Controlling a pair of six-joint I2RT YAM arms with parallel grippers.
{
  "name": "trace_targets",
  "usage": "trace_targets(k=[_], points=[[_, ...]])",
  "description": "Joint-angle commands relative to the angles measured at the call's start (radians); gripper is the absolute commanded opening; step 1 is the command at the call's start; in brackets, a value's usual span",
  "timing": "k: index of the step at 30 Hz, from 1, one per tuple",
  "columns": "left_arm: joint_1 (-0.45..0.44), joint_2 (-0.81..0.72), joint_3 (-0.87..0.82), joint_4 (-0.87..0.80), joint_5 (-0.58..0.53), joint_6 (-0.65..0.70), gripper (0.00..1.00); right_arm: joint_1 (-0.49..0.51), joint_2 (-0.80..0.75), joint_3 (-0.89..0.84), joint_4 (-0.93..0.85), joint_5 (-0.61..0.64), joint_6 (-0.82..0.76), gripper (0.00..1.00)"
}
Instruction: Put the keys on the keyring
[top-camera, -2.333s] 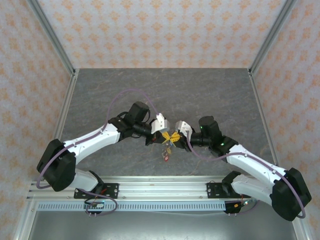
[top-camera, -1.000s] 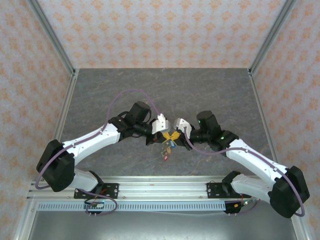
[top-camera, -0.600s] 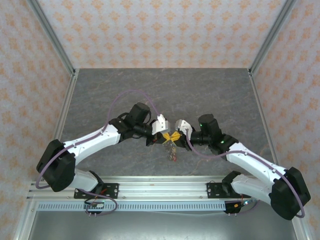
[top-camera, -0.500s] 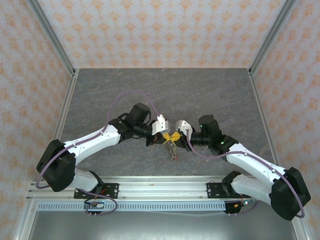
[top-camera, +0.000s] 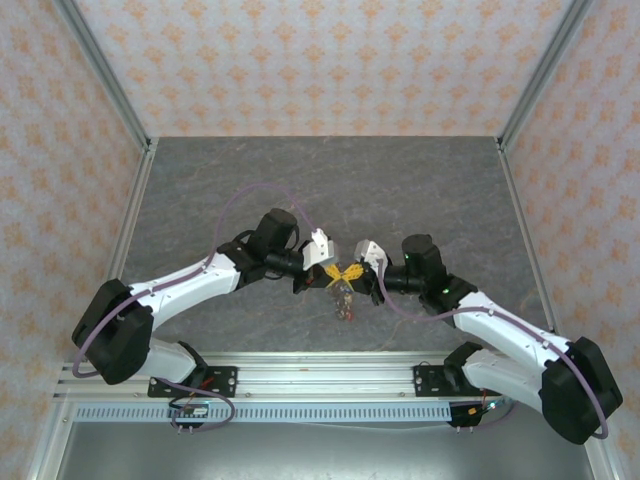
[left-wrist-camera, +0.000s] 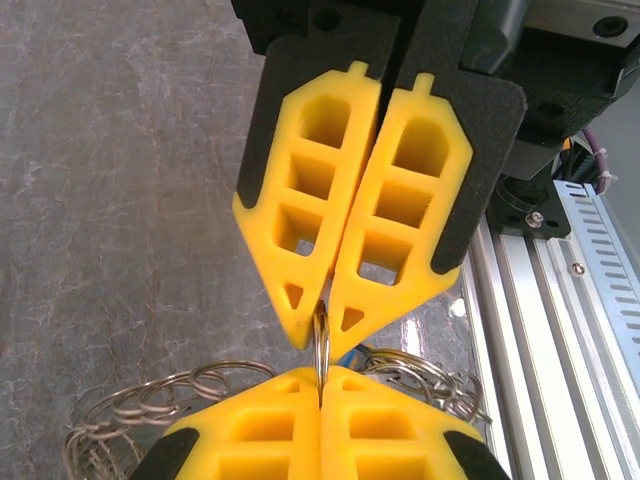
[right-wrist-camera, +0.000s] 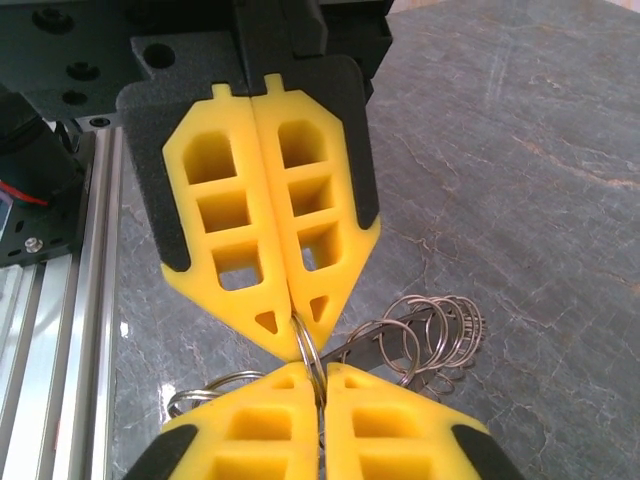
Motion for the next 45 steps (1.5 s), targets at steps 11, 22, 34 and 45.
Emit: trace_targets(k=[11, 22, 34, 45], points=[[-0.025, -0.024, 0.08, -0.14, -0.02, 0.09, 0.18, -0.009, 0.04, 0.162, -0.21, -0.043, -0.126, 0.0], [-0.042, -0.001, 0.128, -0.179, -0.023, 0.116, 0.12, 0.002, 0.072, 0.243, -0.328, -0.036, -0.182, 0.01], [-0.038, -0.031, 0.073, -0.078, 0.03, 0.059, 0.0, -0.015, 0.036, 0.165, -0.218, -0.034, -0.098, 0.13], [-0.016, -0.05, 0.044, -0.035, 0.096, 0.036, 0.0, -0.021, 0.025, 0.111, -0.12, -0.028, -0.07, 0.12]])
